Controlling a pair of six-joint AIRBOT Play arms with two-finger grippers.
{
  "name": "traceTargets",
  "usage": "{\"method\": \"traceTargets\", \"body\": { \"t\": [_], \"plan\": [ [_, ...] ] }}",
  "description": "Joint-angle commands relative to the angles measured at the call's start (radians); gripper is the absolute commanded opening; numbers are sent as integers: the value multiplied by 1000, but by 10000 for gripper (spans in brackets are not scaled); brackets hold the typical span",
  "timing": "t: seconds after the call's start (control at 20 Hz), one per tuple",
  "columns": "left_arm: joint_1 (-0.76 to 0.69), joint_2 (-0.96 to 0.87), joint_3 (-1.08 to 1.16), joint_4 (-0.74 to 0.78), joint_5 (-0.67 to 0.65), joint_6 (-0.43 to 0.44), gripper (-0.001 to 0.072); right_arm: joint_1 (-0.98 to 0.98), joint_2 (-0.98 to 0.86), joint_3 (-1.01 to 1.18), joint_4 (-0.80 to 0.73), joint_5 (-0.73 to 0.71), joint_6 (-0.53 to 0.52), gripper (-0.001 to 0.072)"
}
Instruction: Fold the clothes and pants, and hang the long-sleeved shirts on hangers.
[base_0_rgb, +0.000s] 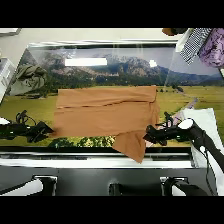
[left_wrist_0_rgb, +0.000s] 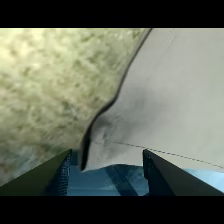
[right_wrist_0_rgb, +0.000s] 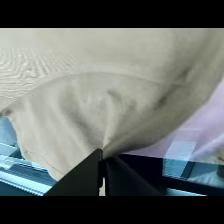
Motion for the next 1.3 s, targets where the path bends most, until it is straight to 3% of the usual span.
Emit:
{"method": "traceTargets", "body": {
  "t": [0.0, 0.1, 0.15, 0.2, 0.25, 0.35, 0.5, 0.65, 0.8, 1.0, 1.25],
  "plan": [
    [-20, -11, -3, 0, 41, 7, 343, 1, 39, 1, 1, -16, 1, 26],
    [-43, -11, -3, 0, 54, 7, 291, 1, 61, 1, 1, -18, 1, 26],
    [-56, -11, -3, 0, 53, 9, 206, 1, 69, 1, 0, -16, 1, 26],
    [-69, -11, -3, 0, 44, 19, 37, 1, 76, 1, 0, -14, 2, 26],
    [-78, -7, -2, 0, 25, 27, 16, 1, 85, 1, 0, -12, 4, 26],
    [-78, 17, -2, 7, -18, 6, 15, 1, 117, 1, -4, 8, 4, 24],
    [-77, 152, -2, 196, -93, -257, 15, 1, 203, 1, -60, 97, 37, 24],
    [-77, 346, -3, 339, -154, -283, 15, 1, 348, 1, -104, 249, 72, 24],
    [-77, 468, -3, 353, -188, -283, 15, 1, 548, 1, -120, 332, 130, 23],
    [-83, 470, -2, 327, -105, -283, 14, 1, 600, 6, -161, 172, 123, 22],
    [-104, 349, 25, 315, 77, -283, 14, 1, 314, 75, -94, -108, -21, 22]
  ]
}}
